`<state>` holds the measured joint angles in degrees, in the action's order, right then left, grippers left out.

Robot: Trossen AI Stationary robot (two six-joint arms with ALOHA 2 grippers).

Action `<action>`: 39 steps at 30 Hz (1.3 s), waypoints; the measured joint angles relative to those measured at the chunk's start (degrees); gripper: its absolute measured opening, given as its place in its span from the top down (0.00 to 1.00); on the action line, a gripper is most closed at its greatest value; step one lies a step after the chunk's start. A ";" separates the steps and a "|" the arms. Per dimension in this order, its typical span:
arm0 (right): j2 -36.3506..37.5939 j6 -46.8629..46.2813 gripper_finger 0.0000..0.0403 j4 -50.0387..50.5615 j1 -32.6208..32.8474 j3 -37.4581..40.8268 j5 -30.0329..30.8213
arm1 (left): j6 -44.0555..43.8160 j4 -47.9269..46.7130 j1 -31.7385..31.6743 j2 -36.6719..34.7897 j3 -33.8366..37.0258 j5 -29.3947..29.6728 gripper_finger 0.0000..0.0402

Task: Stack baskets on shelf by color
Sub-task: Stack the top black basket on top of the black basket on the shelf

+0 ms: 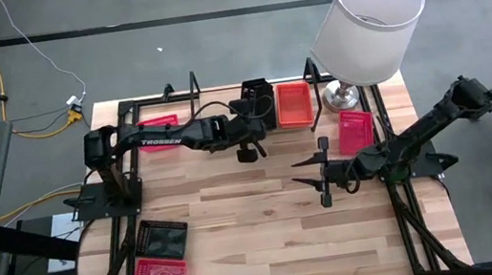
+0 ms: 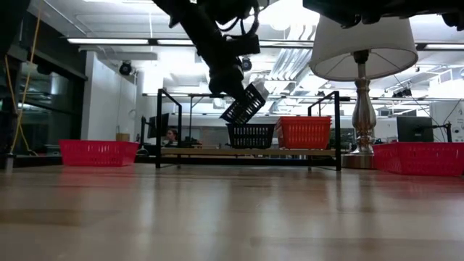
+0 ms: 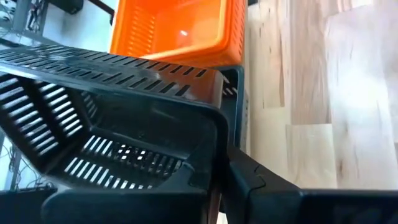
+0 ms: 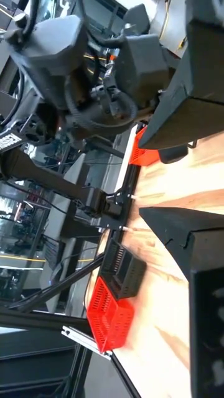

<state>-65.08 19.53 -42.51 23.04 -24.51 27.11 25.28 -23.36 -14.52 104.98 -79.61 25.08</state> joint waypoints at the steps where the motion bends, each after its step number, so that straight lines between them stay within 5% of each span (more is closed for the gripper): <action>1: 0.00 0.00 0.63 0.07 -0.01 0.00 0.00 | -0.03 0.08 -0.18 0.45 0.00 0.00 0.97; 15: -0.02 -0.06 0.63 0.27 -0.17 0.04 0.00 | 1.53 0.74 -0.40 2.35 0.00 2.67 0.91; 28: -0.02 -0.15 0.63 0.32 -0.17 0.04 0.00 | 3.47 -0.68 0.84 2.37 -1.41 9.98 0.60; 39: -0.04 -1.26 0.63 1.36 -0.17 0.04 0.00 | -2.83 -19.38 2.70 2.14 -10.43 11.71 0.54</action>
<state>-65.12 18.27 -41.16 22.87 -24.47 27.11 22.45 -42.73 -11.81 107.12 -90.04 36.79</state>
